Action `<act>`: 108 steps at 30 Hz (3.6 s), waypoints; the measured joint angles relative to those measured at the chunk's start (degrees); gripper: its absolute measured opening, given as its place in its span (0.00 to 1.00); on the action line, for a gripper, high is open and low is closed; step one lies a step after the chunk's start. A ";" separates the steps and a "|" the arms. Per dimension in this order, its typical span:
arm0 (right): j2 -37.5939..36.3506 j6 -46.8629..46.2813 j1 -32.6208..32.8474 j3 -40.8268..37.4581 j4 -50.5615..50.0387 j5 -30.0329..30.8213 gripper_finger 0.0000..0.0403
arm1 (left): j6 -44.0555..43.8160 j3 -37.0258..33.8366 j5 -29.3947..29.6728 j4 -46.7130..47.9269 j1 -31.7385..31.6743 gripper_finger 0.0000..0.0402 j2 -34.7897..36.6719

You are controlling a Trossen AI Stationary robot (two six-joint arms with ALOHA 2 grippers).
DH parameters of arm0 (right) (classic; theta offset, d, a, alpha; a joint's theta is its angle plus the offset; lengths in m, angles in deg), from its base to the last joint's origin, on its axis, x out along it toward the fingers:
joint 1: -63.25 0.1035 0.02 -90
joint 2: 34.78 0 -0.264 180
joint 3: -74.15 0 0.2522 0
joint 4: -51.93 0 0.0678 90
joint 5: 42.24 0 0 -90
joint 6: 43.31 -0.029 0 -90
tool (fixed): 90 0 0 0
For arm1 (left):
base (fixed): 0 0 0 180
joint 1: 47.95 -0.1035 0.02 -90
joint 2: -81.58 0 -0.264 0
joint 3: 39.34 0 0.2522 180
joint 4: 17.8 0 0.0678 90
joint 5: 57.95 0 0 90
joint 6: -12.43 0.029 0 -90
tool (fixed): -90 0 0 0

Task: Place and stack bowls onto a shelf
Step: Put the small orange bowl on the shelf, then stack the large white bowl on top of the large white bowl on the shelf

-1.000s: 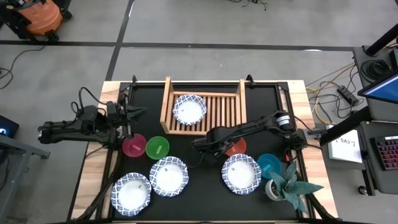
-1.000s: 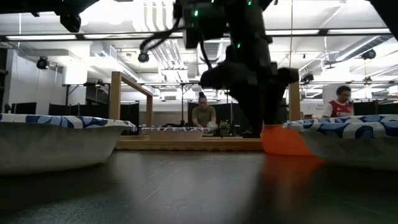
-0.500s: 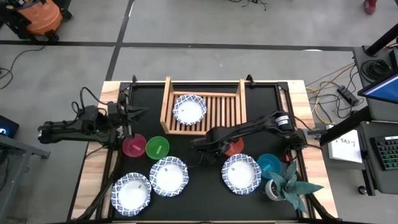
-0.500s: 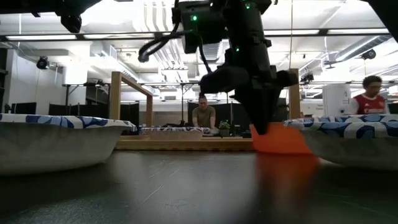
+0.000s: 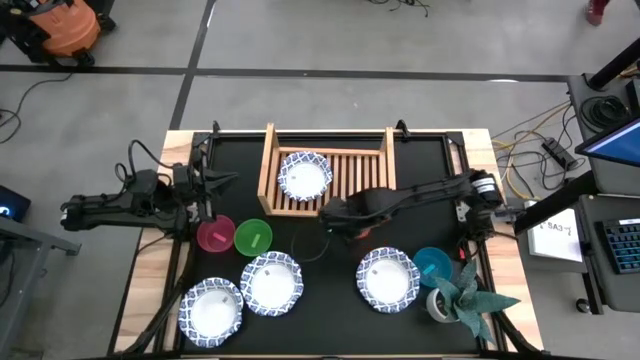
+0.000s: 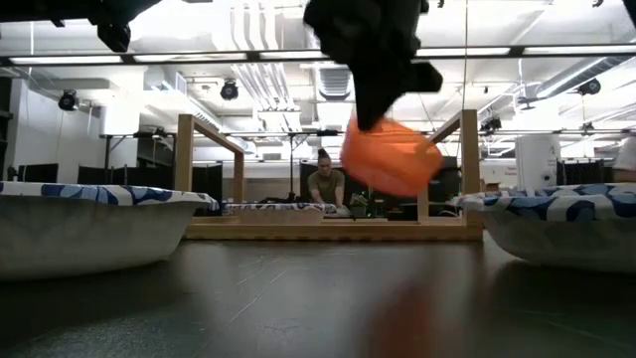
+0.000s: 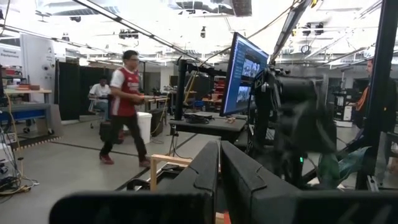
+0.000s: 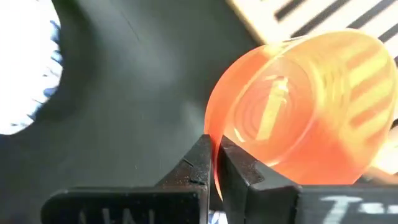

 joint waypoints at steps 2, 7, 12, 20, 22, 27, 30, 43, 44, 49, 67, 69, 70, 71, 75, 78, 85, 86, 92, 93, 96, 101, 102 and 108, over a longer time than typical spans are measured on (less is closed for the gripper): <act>-1.88 1.56 -0.57 0.00 0.59 3.71 0.03 | 0.00 0.00 0.00 -0.19 -0.02 0.00 0.00; -4.20 8.94 -3.99 0.01 0.43 12.59 0.03 | 0.23 0.00 0.00 -0.18 -0.01 0.00 0.00; -3.12 17.47 -8.92 -0.04 0.22 14.12 0.03 | 0.26 0.00 0.00 -0.16 -0.02 0.00 0.00; 2.03 24.55 -16.12 -0.35 -0.68 12.70 0.03 | 0.26 0.00 0.00 -0.23 -0.02 0.00 0.00; 3.61 25.19 -16.97 -0.52 -0.69 11.69 0.03 | 0.26 0.00 0.00 -0.23 -0.02 0.00 0.00; 7.75 27.05 -17.77 -0.54 -0.65 11.66 0.03 | 0.26 0.00 0.00 -0.22 -0.02 0.00 -0.07; 10.17 27.54 -18.03 -0.55 -0.65 11.62 0.03 | 0.26 0.00 0.00 -0.22 -0.02 0.00 -0.07; 12.23 29.40 -18.30 -0.59 -0.65 11.80 0.25 | 0.26 0.00 0.00 -0.30 -0.02 0.00 -0.07; 11.74 29.40 -18.30 -0.59 -0.65 11.97 0.27 | 0.26 0.00 0.00 -0.32 -0.01 0.00 -0.07; 7.30 28.70 -17.92 -0.59 -0.72 12.22 0.32 | 0.24 0.00 0.00 -0.38 -0.02 0.00 -0.07; -18.67 30.84 12.03 -16.37 16.51 27.37 0.30 | -20.13 0.04 -4.77 -7.17 2.22 0.00 -13.91; -21.19 31.28 15.06 -18.85 18.47 28.34 0.31 | -22.32 0.67 -4.77 -8.86 3.74 0.00 -16.90; -22.50 31.30 16.24 -20.35 19.45 29.12 0.31 | -23.34 1.57 -4.76 -8.43 4.71 0.00 -18.70; -23.74 31.36 17.29 -21.91 20.71 29.97 0.31 | -24.32 2.79 -4.76 -7.96 5.73 0.00 -20.56; -29.14 34.67 20.25 -29.07 27.42 32.00 0.31 | -26.80 9.58 -4.32 -2.74 11.01 0.00 -28.52; -33.43 38.86 20.95 -34.63 34.09 32.04 0.31 | -29.94 17.20 -2.30 7.59 15.07 0.00 -34.68; -44.35 48.57 20.88 -45.63 47.27 29.96 0.28 | -39.15 36.25 2.10 39.04 25.24 0.00 -50.69; -45.95 49.54 20.89 -46.89 48.28 29.50 0.28 | -39.45 38.38 2.12 41.05 26.84 0.00 -53.07; -54.77 57.14 20.84 -55.02 60.35 27.10 0.25 | -42.96 46.66 -1.27 50.17 35.61 0.00 -66.63; -55.93 58.37 20.84 -56.04 61.62 27.06 0.25 | -44.26 48.00 -1.70 51.27 36.70 0.00 -68.80; -58.75 59.85 20.84 -58.59 63.62 27.04 0.23 | -48.63 52.43 -2.31 53.28 39.16 0.00 -75.09; -61.39 60.24 20.84 -61.18 64.11 24.77 0.21 | -51.00 60.70 -4.40 59.21 40.59 0.07 -85.26; -61.58 60.23 20.84 -61.53 64.10 24.18 0.21 | -51.30 62.47 -4.76 61.48 40.59 0.10 -87.23; -60.82 60.22 20.84 -61.92 64.10 24.00 0.20 | -51.75 70.94 -4.80 72.44 40.61 0.26 -97.70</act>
